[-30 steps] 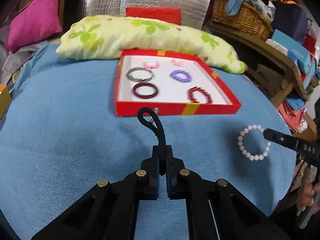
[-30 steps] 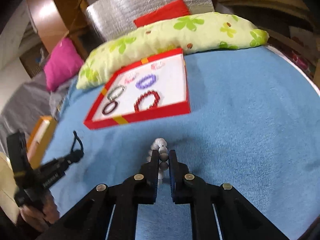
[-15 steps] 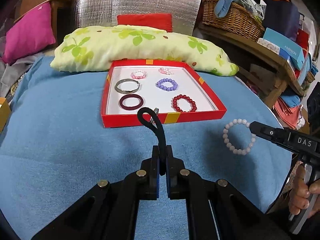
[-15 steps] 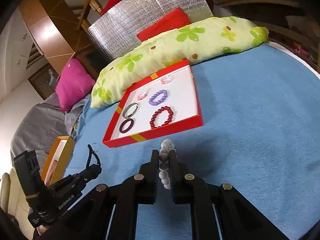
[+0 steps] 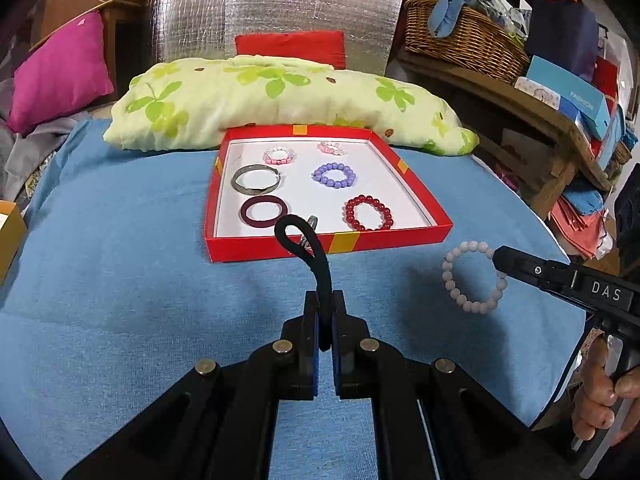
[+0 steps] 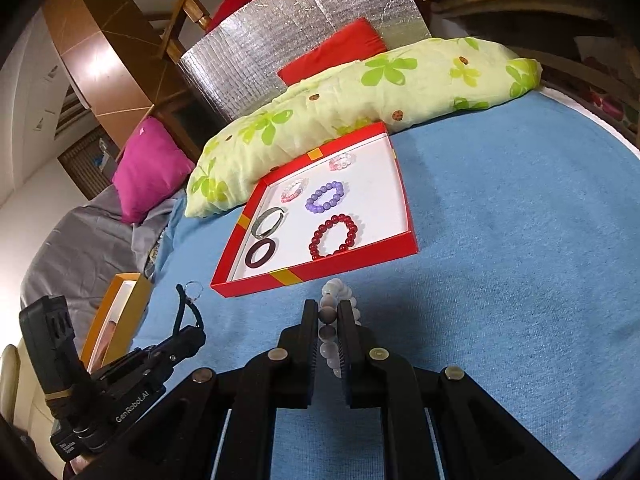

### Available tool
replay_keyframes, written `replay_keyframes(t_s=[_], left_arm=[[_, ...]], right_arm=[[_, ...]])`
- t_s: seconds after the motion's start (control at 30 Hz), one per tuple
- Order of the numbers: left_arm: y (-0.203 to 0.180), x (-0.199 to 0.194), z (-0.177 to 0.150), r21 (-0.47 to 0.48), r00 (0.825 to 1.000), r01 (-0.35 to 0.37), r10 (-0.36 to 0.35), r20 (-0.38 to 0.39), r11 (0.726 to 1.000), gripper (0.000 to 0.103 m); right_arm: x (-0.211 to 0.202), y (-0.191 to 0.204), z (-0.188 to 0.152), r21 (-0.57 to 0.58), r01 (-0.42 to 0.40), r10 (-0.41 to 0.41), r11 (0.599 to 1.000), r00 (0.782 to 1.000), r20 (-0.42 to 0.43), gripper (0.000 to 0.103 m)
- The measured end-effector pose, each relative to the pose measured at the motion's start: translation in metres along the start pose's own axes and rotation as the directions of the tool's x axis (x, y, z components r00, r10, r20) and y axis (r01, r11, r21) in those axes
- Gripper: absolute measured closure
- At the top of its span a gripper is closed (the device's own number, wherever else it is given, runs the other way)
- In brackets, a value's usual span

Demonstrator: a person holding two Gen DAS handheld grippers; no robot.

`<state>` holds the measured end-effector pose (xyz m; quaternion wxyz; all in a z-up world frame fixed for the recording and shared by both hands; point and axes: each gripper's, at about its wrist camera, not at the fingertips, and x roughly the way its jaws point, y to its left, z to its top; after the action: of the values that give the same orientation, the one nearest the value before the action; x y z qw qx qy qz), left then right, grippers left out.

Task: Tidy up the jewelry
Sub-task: 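Lift the pearl bracelet with the right tool while the left tool carries the hair tie toward the box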

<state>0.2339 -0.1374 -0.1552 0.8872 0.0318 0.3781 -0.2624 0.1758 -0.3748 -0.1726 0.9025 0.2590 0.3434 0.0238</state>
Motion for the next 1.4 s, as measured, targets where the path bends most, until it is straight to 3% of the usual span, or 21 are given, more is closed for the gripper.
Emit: replay_keyframes(t_s=[0.27, 0.8, 1.4], left_arm=[[-0.003, -0.003, 0.001, 0.003, 1.000, 0.007, -0.007, 0.014, 1.000, 0.097], [-0.006, -0.002, 0.005, 0.041, 0.993, -0.111, 0.109, 0.032, 0.993, 0.097], [-0.007, 0.003, 0.010, 0.050, 0.988, -0.154, 0.152, 0.041, 0.987, 0.097]], right_arm=[[-0.002, 0.004, 0.001, -0.005, -0.010, 0.010, 1.000, 1.000, 0.015, 0.093], [0.003, 0.012, -0.001, -0.014, -0.011, 0.011, 1.000, 1.000, 0.006, 0.092], [0.011, 0.013, -0.001, -0.004, -0.013, 0.013, 1.000, 1.000, -0.006, 0.092]])
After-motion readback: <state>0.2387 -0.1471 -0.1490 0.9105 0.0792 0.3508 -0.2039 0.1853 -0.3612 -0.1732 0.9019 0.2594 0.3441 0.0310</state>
